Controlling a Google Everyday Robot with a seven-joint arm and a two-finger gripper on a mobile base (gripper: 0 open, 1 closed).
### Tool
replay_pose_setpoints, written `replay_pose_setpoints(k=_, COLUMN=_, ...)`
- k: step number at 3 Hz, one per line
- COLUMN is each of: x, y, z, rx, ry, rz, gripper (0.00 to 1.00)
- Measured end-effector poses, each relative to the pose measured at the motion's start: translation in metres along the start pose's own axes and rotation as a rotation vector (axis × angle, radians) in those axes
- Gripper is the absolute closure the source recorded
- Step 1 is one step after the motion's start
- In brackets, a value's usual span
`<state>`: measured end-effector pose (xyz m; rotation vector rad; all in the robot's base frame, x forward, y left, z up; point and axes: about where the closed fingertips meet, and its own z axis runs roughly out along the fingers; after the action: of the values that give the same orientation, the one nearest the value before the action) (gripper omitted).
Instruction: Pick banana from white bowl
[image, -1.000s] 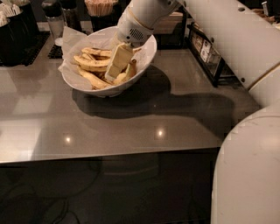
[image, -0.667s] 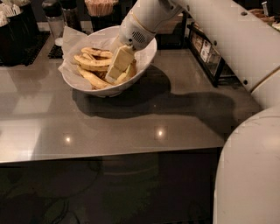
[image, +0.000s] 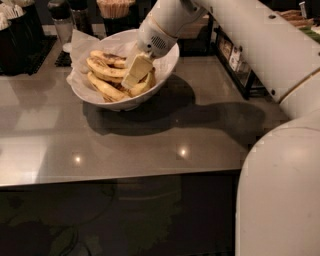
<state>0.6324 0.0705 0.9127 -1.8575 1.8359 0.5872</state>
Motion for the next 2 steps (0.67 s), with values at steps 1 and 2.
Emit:
replay_pose_setpoints(k=1, x=0.009, y=-0.005, z=0.012, rx=-0.019, ry=0.021, rz=0.018, gripper=0.48)
replay_pose_setpoints(k=2, x=0.016, y=-0.010, z=0.022, rx=-0.035, ry=0.043, rz=0.031, gripper=0.67)
